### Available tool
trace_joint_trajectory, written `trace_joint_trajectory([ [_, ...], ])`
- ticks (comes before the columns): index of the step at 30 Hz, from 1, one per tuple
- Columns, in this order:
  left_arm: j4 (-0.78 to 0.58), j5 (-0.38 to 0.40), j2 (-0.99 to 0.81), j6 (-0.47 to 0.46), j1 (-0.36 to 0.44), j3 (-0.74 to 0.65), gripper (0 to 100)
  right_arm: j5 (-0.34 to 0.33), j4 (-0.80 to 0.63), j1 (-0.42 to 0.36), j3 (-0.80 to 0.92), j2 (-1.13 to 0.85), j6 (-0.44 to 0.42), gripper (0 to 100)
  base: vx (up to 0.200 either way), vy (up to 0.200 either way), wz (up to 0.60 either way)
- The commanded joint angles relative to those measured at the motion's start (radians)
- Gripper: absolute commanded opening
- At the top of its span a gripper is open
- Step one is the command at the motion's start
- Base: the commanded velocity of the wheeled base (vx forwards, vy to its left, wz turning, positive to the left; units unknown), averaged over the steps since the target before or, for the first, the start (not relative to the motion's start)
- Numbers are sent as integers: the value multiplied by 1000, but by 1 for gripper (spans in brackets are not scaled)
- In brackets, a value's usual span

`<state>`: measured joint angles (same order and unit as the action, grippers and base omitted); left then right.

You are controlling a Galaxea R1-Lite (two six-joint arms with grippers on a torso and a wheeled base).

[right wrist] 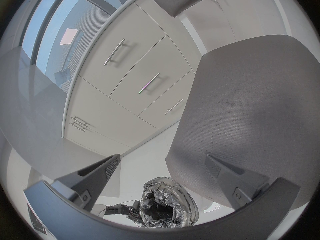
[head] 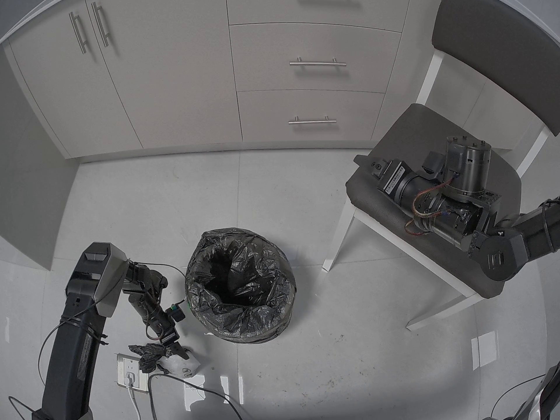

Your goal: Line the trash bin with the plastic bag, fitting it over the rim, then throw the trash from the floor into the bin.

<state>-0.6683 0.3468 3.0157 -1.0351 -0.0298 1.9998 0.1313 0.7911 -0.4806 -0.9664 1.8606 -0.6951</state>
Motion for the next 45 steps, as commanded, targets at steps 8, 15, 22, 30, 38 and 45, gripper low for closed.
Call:
trace_joint_trajectory([
  [8, -2, -25, 58, 3, 22, 0, 100, -2, 0, 4, -2, 11, 0, 100, 0, 0, 0],
  [15, -2, -40, 64, -2, 31, 0, 100, -2, -1, 10, -12, 17, -1, 100, 0, 0, 0],
  [22, -1, -54, 72, -3, 47, 0, 100, -2, -1, 10, -12, 17, -4, 100, 0, 0, 0],
  [30, -2, -81, 84, -5, 70, 0, 100, -2, -1, 20, -14, 17, -4, 100, 0, 0, 0],
  [38, -4, -94, 84, -6, 74, 0, 100, -7, -1, 24, -14, 18, -4, 100, 0, 0, 0],
  [45, -5, -92, 84, -6, 74, 0, 0, -24, -1, 28, -14, 17, -7, 100, 0, 0, 0],
])
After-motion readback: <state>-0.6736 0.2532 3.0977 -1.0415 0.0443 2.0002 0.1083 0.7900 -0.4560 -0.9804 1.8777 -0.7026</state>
